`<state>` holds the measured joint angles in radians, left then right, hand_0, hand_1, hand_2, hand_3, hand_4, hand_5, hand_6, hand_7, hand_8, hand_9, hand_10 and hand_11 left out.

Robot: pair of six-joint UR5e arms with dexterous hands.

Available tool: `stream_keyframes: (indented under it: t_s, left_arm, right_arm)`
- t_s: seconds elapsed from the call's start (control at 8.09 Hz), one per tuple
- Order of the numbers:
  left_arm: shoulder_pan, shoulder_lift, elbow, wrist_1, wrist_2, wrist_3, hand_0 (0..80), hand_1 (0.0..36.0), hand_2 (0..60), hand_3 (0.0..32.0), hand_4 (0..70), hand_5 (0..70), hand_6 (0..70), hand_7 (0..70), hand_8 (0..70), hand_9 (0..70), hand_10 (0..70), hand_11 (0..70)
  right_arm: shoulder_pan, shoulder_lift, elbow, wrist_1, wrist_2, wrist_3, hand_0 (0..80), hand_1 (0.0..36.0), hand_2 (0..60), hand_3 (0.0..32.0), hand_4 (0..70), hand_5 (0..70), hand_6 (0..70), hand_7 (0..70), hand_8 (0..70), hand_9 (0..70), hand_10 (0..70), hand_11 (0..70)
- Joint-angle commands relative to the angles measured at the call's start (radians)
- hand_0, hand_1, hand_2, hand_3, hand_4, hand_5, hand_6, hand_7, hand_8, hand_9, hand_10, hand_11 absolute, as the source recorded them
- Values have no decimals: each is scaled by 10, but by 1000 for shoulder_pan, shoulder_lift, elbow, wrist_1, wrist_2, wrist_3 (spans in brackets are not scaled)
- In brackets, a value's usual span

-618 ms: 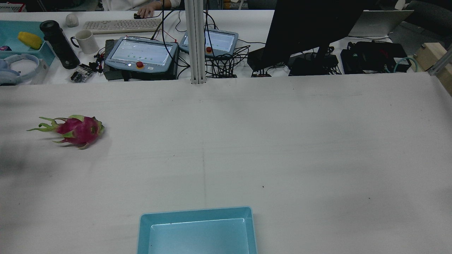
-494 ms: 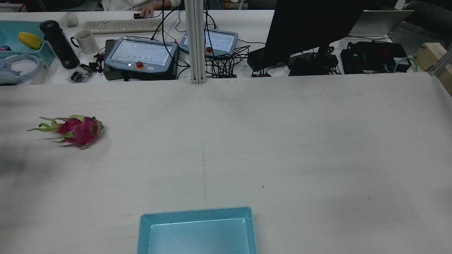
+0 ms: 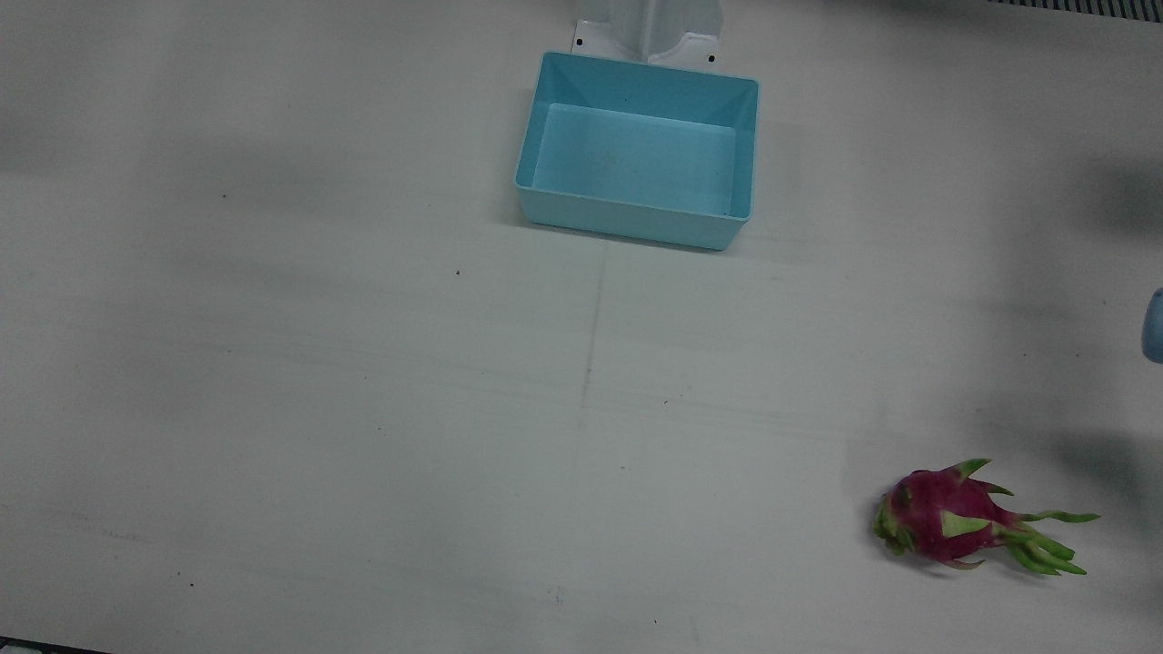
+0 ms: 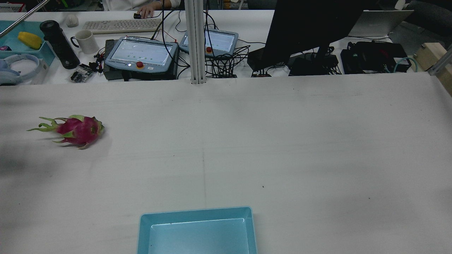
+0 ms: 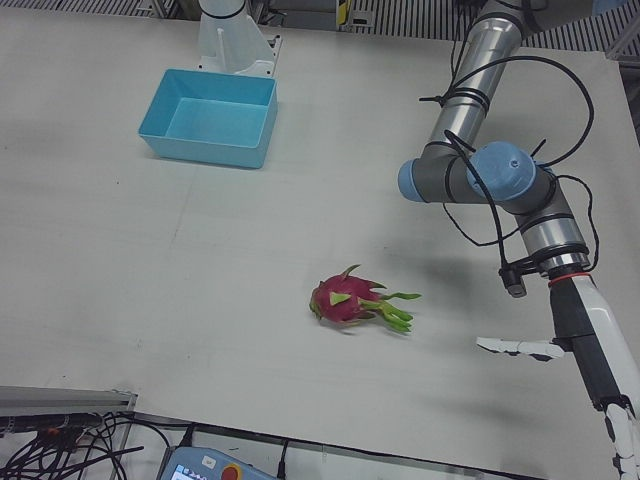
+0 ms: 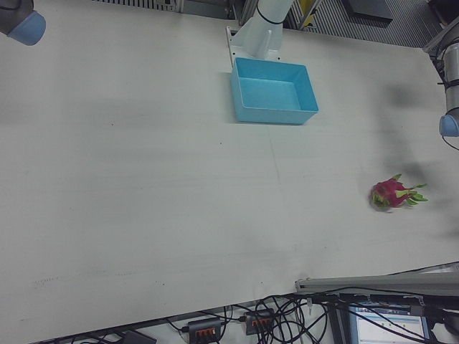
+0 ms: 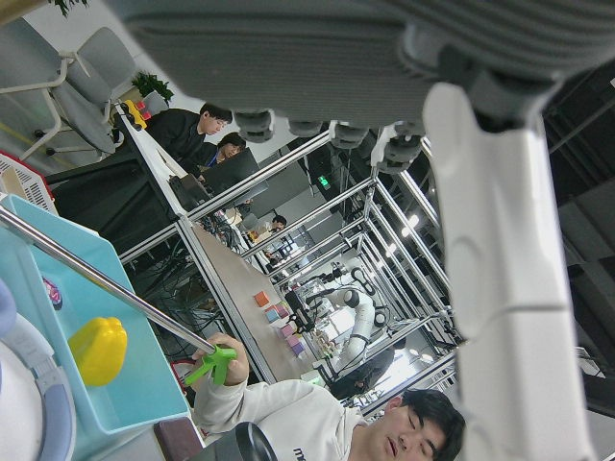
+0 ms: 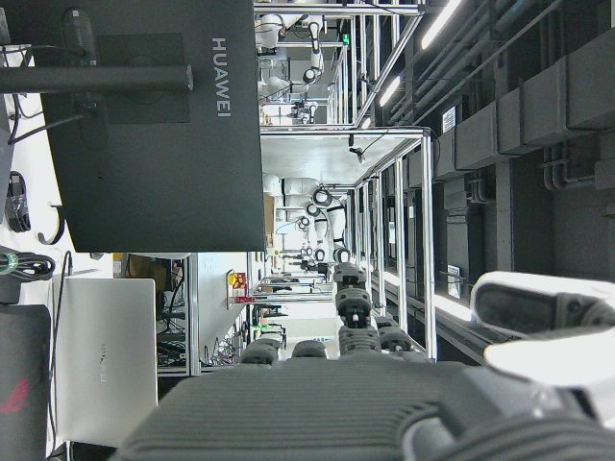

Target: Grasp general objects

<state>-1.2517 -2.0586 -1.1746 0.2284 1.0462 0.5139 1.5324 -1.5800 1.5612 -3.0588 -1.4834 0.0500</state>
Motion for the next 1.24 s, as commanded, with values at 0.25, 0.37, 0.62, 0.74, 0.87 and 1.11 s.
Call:
stream_keyframes:
  t_s: [0.25, 0.37, 0.62, 0.74, 0.87, 1.11]
  left_arm:
    - [0, -2, -3, -24, 0, -3, 610, 280, 66, 0, 0, 78, 0, 9, 0, 0, 5, 39]
    - [0, -2, -23, -24, 3, -6, 619, 281, 56, 0, 3, 103, 0, 10, 0, 0, 5, 40]
    - [0, 8, -148, -12, 44, -8, 621, 272, 29, 0, 11, 136, 0, 19, 0, 0, 5, 40]
    - [-2, 12, -225, -9, 142, 3, 614, 256, 4, 0, 18, 131, 0, 18, 0, 0, 7, 41]
    - [-3, 35, -296, -6, 238, 43, 590, 235, 0, 0, 18, 118, 0, 13, 0, 0, 4, 35]
    - [5, 99, -506, 64, 287, 238, 568, 215, 0, 0, 23, 120, 0, 24, 0, 0, 9, 40]
  right_arm:
    - [0, 0, -1, 0, 0, 1, 0, 0, 0, 0, 0, 0, 0, 0, 0, 0, 0, 0]
    - [0, 0, -1, 0, 0, -1, 0, 0, 0, 0, 0, 0, 0, 0, 0, 0, 0, 0]
    - [0, 0, 0, 0, 0, -1, 0, 0, 0, 0, 0, 0, 0, 0, 0, 0, 0, 0]
    - [0, 0, 0, 0, 0, -1, 0, 0, 0, 0, 0, 0, 0, 0, 0, 0, 0, 0]
    - [0, 0, 0, 0, 0, -1, 0, 0, 0, 0, 0, 0, 0, 0, 0, 0, 0, 0]
    - [0, 0, 0, 0, 0, -1, 0, 0, 0, 0, 0, 0, 0, 0, 0, 0, 0, 0]
